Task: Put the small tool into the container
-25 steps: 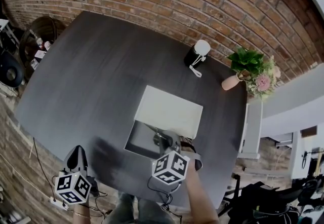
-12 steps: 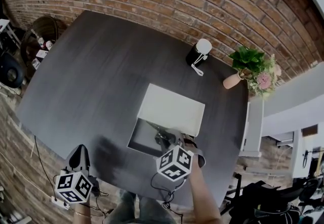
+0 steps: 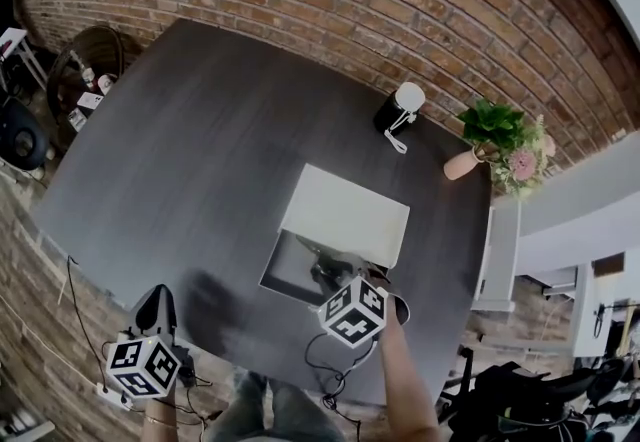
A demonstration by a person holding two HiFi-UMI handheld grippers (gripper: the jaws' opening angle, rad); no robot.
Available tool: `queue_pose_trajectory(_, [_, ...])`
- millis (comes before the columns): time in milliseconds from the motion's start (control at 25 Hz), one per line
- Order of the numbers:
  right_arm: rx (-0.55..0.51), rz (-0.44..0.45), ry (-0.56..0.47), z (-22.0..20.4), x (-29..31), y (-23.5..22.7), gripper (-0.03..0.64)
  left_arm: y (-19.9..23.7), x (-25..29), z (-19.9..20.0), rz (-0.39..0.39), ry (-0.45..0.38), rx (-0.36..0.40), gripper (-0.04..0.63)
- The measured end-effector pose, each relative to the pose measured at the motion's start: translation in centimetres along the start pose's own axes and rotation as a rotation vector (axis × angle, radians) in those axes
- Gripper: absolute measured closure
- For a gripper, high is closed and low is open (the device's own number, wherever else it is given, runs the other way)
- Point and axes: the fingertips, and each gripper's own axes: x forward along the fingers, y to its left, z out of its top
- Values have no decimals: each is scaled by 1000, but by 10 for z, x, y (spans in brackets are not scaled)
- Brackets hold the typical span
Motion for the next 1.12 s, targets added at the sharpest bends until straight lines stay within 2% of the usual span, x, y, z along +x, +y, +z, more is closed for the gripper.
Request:
queue_pose_trajectory(240, [41,53,-20,6,-5,9,466,2,-3,-2,-15,3,-11,594])
queue_pose_trajectory(600, [105,62,-96,23,-34,13,466,-4,-10,9,-48,-16,-17,594])
queue_pose_trajectory(760, [162,51,-161,32,-58,14,466,-19,-13,27,-84,-51,-32,594])
queue_pose_trajectory(960, [256,-51,-307,48,-105,11,467,-55,-19,61,-169,-107,3,594])
queue_pose_trajectory(1040, [305,-138,-405,55,-134,0,474,-74,-19,75,-208,-129,28,594])
queue_pose_trajectory(1120, [360,-267,-503,58,-167,-17,510,-97,-17,91,-258,-151,52,594])
